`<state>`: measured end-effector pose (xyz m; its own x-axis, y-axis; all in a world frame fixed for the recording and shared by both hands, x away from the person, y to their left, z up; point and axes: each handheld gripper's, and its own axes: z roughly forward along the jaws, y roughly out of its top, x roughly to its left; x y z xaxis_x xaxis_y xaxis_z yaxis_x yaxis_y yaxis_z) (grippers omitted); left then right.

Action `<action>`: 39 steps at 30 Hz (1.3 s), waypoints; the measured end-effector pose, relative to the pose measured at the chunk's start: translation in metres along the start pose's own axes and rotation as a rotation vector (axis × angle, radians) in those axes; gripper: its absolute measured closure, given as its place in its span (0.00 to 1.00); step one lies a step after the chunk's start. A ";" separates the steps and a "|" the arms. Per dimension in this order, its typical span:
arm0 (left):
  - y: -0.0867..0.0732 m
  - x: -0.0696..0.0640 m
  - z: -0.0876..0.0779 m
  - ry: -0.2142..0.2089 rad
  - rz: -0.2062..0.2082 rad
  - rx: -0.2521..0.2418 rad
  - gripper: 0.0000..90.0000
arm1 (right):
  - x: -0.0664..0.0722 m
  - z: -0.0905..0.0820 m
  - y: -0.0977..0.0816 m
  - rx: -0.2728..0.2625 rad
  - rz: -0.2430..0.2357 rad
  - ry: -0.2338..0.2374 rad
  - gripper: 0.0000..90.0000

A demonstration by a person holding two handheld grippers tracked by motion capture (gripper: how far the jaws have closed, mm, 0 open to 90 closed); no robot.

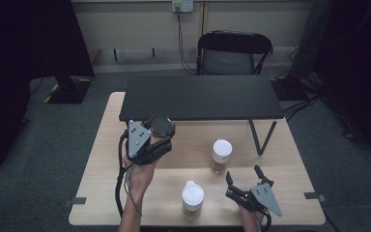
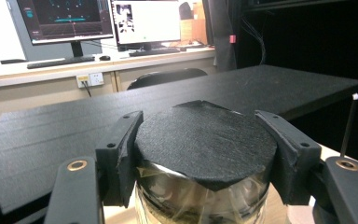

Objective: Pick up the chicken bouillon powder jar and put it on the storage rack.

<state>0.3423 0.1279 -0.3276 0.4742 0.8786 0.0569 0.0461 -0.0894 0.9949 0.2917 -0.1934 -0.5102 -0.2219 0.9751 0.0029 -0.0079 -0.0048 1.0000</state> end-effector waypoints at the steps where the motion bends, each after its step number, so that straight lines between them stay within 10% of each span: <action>1: 0.002 0.000 0.000 0.001 -0.001 -0.002 0.39 | 0.000 0.000 0.000 0.000 0.000 0.000 0.01; 39: 0.055 0.027 0.011 0.019 -0.006 -0.046 0.39 | 0.000 0.000 0.000 0.000 0.002 0.001 0.01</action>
<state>0.3673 0.1411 -0.2724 0.4569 0.8880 0.0520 0.0082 -0.0627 0.9980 0.2917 -0.1936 -0.5102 -0.2234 0.9747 0.0053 -0.0076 -0.0072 0.9999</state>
